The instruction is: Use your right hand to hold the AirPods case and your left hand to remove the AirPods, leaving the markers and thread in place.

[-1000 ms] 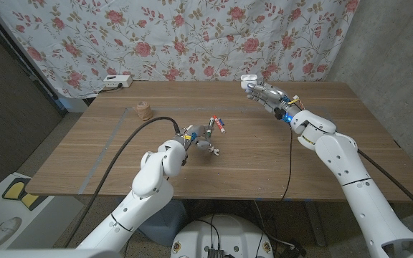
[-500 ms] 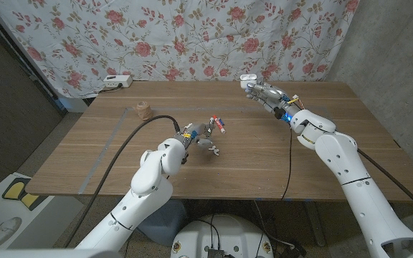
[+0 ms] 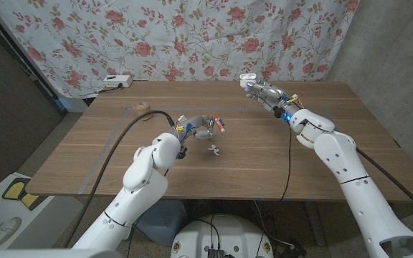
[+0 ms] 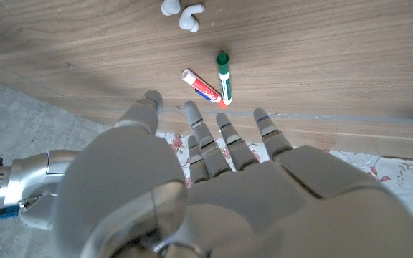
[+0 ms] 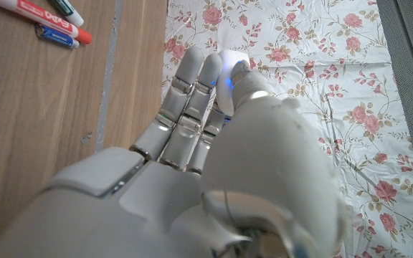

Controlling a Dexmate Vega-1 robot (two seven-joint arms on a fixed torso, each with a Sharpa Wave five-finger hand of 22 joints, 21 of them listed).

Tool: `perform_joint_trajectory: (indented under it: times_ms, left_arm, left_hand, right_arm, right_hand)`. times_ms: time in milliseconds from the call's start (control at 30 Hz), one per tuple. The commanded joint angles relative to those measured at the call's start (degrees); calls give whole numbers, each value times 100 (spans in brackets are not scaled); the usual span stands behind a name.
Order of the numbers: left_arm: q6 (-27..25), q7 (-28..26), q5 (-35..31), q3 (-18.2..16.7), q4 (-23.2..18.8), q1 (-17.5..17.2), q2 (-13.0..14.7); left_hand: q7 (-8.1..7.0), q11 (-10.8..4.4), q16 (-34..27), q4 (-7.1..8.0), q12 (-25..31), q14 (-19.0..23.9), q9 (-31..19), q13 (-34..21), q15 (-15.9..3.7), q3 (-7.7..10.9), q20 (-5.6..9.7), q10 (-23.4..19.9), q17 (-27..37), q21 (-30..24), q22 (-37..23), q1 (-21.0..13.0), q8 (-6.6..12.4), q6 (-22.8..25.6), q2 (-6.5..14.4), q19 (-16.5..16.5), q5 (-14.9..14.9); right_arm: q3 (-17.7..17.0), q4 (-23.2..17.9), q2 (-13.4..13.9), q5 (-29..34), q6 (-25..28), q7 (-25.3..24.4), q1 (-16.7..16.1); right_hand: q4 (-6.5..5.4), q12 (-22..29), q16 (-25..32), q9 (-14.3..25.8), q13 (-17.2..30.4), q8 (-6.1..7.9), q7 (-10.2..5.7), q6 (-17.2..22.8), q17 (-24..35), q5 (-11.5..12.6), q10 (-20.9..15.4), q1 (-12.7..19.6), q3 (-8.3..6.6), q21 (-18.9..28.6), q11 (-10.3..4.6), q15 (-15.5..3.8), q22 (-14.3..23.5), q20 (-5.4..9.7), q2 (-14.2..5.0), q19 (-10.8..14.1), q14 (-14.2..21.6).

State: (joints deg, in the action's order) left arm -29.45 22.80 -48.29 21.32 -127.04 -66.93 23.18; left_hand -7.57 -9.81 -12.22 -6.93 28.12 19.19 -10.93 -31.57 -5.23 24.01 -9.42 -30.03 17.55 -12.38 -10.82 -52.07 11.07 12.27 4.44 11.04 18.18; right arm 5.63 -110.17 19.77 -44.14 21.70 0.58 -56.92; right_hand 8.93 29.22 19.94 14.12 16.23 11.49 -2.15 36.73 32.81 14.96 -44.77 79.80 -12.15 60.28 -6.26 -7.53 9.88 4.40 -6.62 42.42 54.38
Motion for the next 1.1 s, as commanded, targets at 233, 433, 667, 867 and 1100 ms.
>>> perform_joint_trajectory:
  times_ms: [233,433,667,867,1100]
  left_arm:
    - [413,-967,1400,-452,-394,-252,518]
    - [883,-1460,1810,-671,-208,-421,547]
    - [1645,-1966,1896,-776,-51,-463,725]
    - [1753,-2005,2139,-864,22,-529,752]
    - [1772,-2123,2180,-870,-13,-598,788]
  left_hand:
    - [70,243,119,-61,-464,-339,-3,228,177,36,-19,529,-167,0,-10,144,40,-27,-49,25,-44]
    - [65,316,119,-56,-600,-384,-2,309,187,14,-21,659,-224,-3,-11,224,39,-39,-71,31,-60]
    - [114,339,76,-81,-731,-307,0,554,91,25,0,333,-435,-23,-4,377,121,244,-60,104,-87]
    - [95,436,96,-75,-1039,-357,2,690,145,20,-19,792,-528,-12,0,488,75,190,-66,96,-110]
    - [89,470,100,-75,-1126,-368,2,745,168,14,-29,896,-559,-1,2,535,65,187,-76,78,-121]
  right_arm:
    - [134,-168,-114,110,73,-338,-63]
    - [237,-259,-175,194,75,-487,-82]
    - [379,-386,-312,350,-50,-728,-169]
    - [423,-499,-338,458,-95,-909,-235]
    - [412,-646,-317,458,-87,-1007,-351]
  right_hand:
    - [-5,35,-24,15,647,18,-1,-6,12,43,-233,8,-35,27,-170,-602,11,569,-47,-41,33]
    - [-5,34,-25,14,647,17,1,-8,13,43,-234,7,-35,33,-167,-604,11,568,-44,-44,32]
    - [-7,36,-28,14,658,16,-6,-11,14,45,-228,4,-37,42,-170,-603,11,565,-49,-51,29]
    - [-9,38,-30,14,660,15,-4,-13,15,46,-233,2,-38,47,-168,-603,11,565,-52,-55,29]
    - [-11,41,-31,14,667,15,-5,-13,16,48,-232,-1,-41,53,-163,-603,10,563,-58,-61,32]
